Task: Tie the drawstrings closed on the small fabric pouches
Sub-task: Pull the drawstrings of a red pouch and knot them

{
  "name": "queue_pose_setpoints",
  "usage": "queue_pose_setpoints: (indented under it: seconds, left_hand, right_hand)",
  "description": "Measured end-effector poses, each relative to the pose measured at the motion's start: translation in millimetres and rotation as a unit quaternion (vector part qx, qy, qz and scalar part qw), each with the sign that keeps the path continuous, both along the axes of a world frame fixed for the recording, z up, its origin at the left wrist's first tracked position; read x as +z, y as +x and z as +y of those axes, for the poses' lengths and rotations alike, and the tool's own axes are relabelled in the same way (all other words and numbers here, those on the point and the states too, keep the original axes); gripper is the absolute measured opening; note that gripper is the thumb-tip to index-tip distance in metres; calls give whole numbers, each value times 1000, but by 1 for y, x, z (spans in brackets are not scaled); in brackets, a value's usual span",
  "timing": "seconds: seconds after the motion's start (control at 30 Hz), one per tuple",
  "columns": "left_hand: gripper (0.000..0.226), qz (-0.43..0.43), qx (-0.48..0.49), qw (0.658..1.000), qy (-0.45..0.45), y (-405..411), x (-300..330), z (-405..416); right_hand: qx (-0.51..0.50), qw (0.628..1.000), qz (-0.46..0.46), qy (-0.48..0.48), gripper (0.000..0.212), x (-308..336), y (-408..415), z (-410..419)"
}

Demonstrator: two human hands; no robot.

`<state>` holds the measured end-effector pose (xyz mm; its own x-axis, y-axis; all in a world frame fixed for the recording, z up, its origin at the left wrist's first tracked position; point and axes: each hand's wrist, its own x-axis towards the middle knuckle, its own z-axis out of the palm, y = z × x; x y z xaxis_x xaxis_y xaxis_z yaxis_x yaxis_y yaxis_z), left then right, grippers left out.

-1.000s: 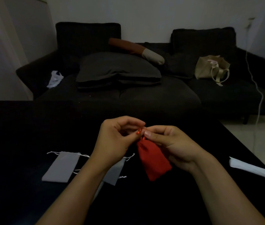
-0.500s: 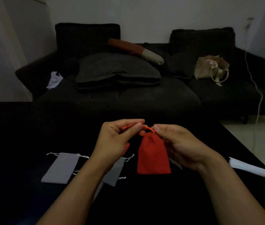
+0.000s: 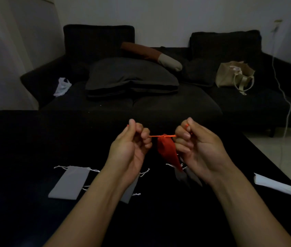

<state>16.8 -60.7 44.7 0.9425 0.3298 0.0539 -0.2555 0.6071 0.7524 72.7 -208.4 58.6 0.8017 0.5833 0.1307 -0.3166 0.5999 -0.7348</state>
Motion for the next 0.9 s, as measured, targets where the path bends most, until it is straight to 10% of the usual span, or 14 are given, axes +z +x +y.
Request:
queue_pose_setpoints:
  seconds: [0.13, 0.43, 0.63, 0.9]
  left_hand:
    - [39, 9, 55, 967, 247, -4, -2, 5]
    - [13, 25, 41, 730, 682, -12, -18, 21]
    - [22, 15, -19, 858, 514, -11, -14, 28]
    - [26, 34, -101, 959, 263, -10, -19, 9]
  right_hand:
    - [-63, 990, -90, -94, 32, -3, -3, 5]
    - [-57, 951, -179, -244, 21, -11, 0, -3]
    - [-52, 800, -374, -467, 12, -15, 5, -17]
    - [34, 839, -320, -439, 20, -12, 2, -13]
